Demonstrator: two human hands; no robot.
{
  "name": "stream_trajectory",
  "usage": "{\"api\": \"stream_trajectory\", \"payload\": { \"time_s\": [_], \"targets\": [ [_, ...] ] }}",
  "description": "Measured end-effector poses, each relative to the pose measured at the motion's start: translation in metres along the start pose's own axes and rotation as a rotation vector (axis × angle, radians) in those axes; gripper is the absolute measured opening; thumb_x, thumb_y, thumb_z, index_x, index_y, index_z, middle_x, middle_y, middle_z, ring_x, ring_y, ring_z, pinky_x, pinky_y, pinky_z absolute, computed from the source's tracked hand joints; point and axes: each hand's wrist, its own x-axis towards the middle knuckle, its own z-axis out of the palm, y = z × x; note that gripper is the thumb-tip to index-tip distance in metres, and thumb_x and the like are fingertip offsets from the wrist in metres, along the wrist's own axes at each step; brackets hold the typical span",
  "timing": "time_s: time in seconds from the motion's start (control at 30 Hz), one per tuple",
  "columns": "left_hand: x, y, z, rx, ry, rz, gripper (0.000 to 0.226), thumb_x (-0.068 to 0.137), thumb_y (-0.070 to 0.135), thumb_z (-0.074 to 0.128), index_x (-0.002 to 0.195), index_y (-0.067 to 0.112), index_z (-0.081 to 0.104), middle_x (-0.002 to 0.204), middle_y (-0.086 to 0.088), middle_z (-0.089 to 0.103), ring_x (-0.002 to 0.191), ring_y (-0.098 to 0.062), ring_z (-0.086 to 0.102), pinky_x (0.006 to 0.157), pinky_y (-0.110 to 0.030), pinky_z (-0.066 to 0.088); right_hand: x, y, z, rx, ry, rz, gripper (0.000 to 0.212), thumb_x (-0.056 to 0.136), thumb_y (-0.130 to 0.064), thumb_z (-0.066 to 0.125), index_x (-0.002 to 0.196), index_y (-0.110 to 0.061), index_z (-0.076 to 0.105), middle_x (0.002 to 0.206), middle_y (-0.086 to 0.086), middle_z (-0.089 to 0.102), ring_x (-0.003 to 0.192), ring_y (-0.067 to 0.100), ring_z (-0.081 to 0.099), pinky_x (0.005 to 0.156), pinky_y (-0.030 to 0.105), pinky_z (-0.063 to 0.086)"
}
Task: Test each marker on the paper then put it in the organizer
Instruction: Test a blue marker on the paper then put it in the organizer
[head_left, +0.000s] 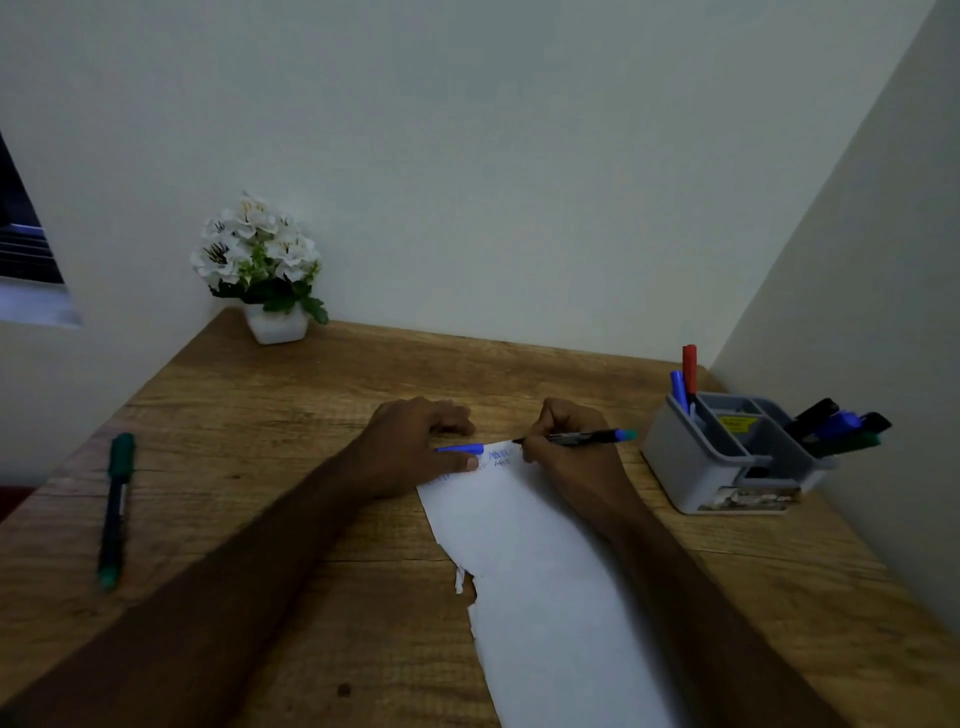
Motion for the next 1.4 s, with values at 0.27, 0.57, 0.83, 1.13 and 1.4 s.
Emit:
{"api": "stream_trajectory", "payload": {
  "time_s": [0.27,0.57,0.83,1.13,1.4],
  "targets": [
    [0.0012,-0.0006,0.0009,-0.007,0.004,-0.011,0.046,0.075,0.046,0.076,0.118,0.030,0.068,0.138,0.012,0.056,0.127,-0.006,0.050,0.113,-0.041,0.033,-0.0011,0.0002,0.0031,0.030,-0.041,0.026,0.029,0.076,0.009,0.060,0.059,0.004,0.039,0.057,0.012,0.039,0.056,0.016,0.033,0.049,0.025,0.025],
    [-0.0001,0.0027,-0.0007,0.013,-0.009,-0.005,0.046,0.077,0.044,0.076,0.119,0.028,0.068,0.139,0.011,0.056,0.129,-0.009,0.050,0.113,-0.041,0.033,-0.0016,0.0004,0.0049,0.017,-0.049,0.047,0.029,0.077,0.006,0.061,0.058,-0.001,0.040,0.057,0.010,0.039,0.055,0.015,0.033,0.048,0.024,0.025],
    [-0.0002,0.0019,0.0001,0.013,-0.006,-0.012,0.047,0.076,0.046,0.076,0.119,0.029,0.068,0.139,0.012,0.056,0.129,-0.007,0.049,0.113,-0.038,0.033,-0.0018,-0.0007,0.0047,0.004,-0.053,0.033,0.032,0.077,0.007,0.063,0.056,0.000,0.040,0.056,0.011,0.037,0.055,0.018,0.031,0.049,0.028,0.024],
    [-0.0014,0.0047,-0.0012,0.028,-0.003,-0.017,0.047,0.077,0.045,0.076,0.120,0.028,0.067,0.139,0.012,0.055,0.127,-0.008,0.050,0.111,-0.033,0.033,-0.0016,-0.0002,0.0048,0.022,-0.036,0.040,0.031,0.076,0.009,0.061,0.057,0.003,0.038,0.056,0.011,0.037,0.055,0.016,0.031,0.048,0.024,0.024],
    [-0.0030,0.0074,-0.0028,0.037,-0.012,-0.013,0.047,0.078,0.044,0.075,0.121,0.027,0.067,0.141,0.011,0.054,0.128,-0.009,0.049,0.112,-0.038,0.033,-0.0008,0.0003,0.0057,0.019,-0.019,0.035,0.031,0.076,0.008,0.062,0.057,-0.005,0.042,0.055,0.008,0.038,0.053,0.011,0.032,0.047,0.021,0.024]
  ]
}}
